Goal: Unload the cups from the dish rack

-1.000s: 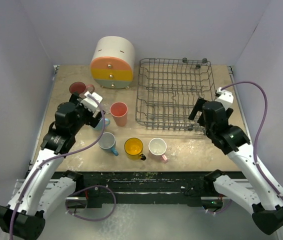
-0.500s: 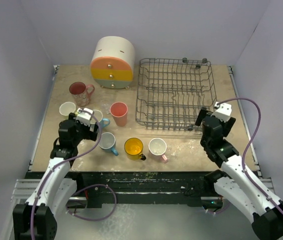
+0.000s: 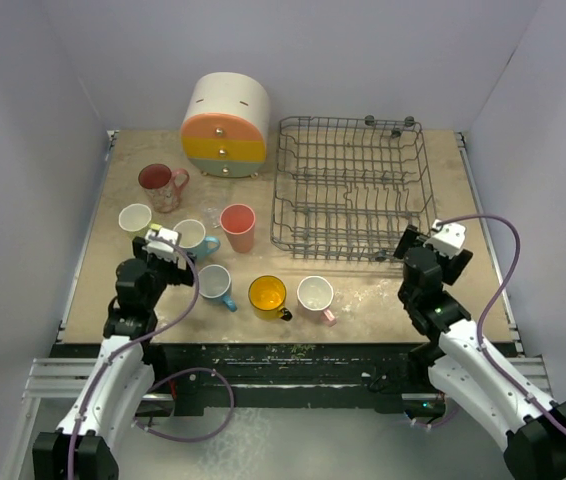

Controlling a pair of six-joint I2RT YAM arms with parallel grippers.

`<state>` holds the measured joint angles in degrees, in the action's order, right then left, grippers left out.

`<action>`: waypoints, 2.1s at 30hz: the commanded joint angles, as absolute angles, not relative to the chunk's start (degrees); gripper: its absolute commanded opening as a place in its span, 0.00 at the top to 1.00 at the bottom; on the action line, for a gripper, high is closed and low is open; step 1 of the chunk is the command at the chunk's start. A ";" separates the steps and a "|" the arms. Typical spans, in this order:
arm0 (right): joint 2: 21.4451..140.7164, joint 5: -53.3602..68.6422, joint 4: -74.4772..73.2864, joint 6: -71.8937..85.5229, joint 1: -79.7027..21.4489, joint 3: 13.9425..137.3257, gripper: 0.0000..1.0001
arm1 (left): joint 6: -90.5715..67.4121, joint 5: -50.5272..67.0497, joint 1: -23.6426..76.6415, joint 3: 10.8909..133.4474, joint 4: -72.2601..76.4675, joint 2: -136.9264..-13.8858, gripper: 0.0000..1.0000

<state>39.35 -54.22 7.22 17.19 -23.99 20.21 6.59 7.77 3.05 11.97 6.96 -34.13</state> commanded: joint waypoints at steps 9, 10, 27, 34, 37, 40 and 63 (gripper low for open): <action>24.93 -46.60 20.60 6.75 -23.82 8.62 0.00 | 5.01 7.44 2.72 3.82 13.39 -26.56 0.01; 24.31 -47.87 20.08 7.58 -23.74 8.33 0.00 | 4.75 6.73 2.72 2.88 13.50 -25.03 0.01; 19.76 -35.08 24.00 -0.74 -23.38 4.19 0.00 | 1.94 -1.07 2.72 3.44 14.55 -27.82 0.01; 17.97 -33.19 24.75 2.71 -20.80 1.91 0.00 | 2.02 -1.20 2.72 3.52 14.71 -28.36 0.01; 16.17 -29.89 23.66 1.83 -18.90 1.53 0.00 | 2.02 -1.25 2.72 3.50 14.69 -28.13 0.01; 14.55 -30.62 23.08 2.28 -18.90 0.99 0.00 | 1.94 -1.27 2.72 3.53 14.68 -28.29 0.01; 15.12 -30.98 23.36 2.44 -18.90 1.01 0.00 | 2.07 -1.23 2.72 3.55 15.06 -28.73 0.01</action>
<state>15.35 -31.46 21.67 2.24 -19.07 1.15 3.40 -0.73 3.01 2.72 11.62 -28.49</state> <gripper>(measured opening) 0.998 0.993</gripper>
